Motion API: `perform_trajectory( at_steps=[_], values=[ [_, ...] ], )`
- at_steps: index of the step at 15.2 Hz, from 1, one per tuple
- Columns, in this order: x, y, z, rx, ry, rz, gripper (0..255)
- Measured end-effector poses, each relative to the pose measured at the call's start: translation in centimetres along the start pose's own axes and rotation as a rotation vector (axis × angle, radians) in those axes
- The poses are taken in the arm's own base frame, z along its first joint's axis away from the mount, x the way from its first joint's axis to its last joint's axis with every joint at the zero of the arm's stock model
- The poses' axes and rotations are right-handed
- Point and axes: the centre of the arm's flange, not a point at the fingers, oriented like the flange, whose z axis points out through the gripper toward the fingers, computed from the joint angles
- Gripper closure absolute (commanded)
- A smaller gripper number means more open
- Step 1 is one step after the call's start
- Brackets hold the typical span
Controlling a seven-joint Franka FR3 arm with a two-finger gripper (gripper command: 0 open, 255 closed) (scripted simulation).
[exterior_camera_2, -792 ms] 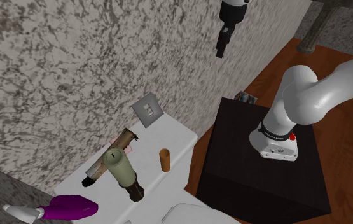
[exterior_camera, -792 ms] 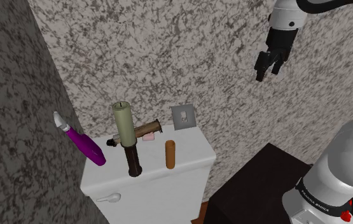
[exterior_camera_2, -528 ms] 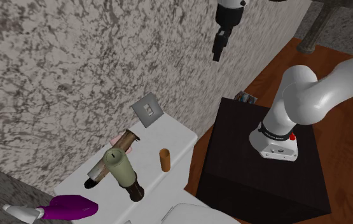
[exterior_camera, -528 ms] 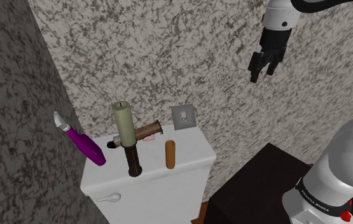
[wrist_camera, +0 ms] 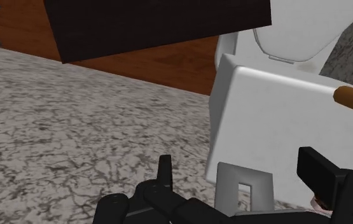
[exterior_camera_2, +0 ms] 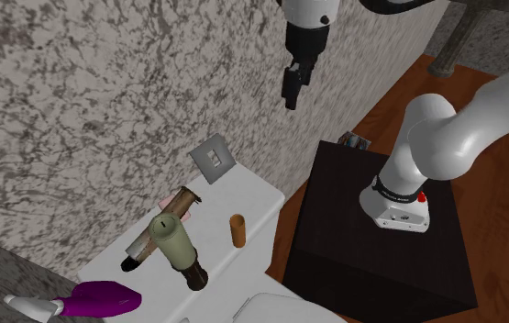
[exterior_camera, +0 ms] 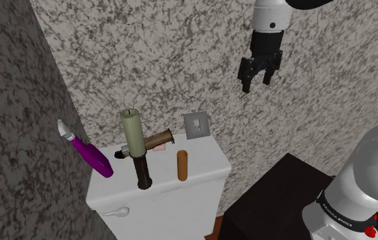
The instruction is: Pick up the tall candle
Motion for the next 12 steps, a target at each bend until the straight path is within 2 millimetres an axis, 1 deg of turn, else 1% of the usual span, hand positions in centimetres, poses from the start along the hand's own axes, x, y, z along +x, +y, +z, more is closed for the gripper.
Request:
perform_trajectory(
  at_steps=[1, 4, 5, 6, 8, 10, 12],
  values=[
    [0.3, -1.3, -0.3, 0.001, -0.003, 0.002, 0],
    [1.1, -4.8, -0.4, 0.006, -0.013, 0.007, 0],
    [1.4, -6.5, -0.4, 0.008, -0.016, 0.009, 0],
    [1.5, -7.7, -0.4, 0.01, -0.02, 0.011, 0],
    [2.4, -10.3, -0.6, 0.013, -0.026, 0.015, 0],
    [2.7, -12.9, -0.8, 0.016, -0.033, 0.019, 0],
    [3.4, -15.2, -1.4, 0.02, -0.039, 0.023, 0]
  ],
)
